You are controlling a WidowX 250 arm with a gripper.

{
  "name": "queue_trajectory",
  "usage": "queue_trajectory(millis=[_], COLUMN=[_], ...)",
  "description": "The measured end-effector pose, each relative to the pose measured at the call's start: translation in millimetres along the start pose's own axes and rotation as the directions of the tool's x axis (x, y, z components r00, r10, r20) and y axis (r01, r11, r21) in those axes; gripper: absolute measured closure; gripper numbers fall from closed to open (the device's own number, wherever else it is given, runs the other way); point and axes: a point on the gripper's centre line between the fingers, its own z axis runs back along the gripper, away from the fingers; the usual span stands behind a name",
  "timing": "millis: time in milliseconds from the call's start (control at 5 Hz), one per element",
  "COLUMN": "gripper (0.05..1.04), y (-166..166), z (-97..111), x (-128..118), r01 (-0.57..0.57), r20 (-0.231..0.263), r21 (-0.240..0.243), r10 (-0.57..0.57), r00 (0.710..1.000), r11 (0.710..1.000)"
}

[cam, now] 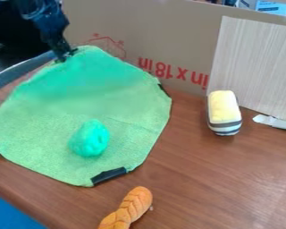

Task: Fold the cloth from top left to bottom right and cover the green figure

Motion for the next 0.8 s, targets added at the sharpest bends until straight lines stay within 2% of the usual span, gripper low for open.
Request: queue_trajectory(millis=[400,800], gripper=[1.029,1.029], y=[-60,-114], z=[15,40], x=[-18,-14], r01=[0.143,0.209], r20=[0.011,-0.021], r21=[-0.028,-0.065], r10=[-0.143,-0.211], r00=[0.99,0.977], r11=[0.989,0.976])
